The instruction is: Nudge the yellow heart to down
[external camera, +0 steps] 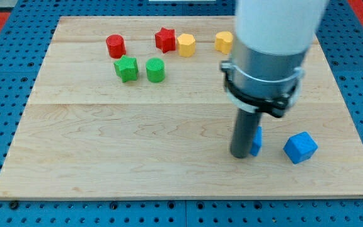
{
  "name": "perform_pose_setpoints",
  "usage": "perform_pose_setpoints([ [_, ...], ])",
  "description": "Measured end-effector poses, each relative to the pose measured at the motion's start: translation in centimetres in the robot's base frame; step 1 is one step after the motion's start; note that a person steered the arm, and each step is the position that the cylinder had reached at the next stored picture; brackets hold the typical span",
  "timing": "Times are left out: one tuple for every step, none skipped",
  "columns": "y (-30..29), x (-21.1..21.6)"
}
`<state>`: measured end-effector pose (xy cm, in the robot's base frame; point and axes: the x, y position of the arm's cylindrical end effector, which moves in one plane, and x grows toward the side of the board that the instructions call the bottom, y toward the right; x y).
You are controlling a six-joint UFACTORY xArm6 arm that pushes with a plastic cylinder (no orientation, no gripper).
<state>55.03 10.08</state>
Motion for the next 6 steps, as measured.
perform_pose_setpoints([
  [0.0,0.1],
  [-5.8,-2.9],
  [-9.7,-10.9],
  [-4.2,-15.9],
  [5.6,-22.6],
  [6.4,-29.2],
])
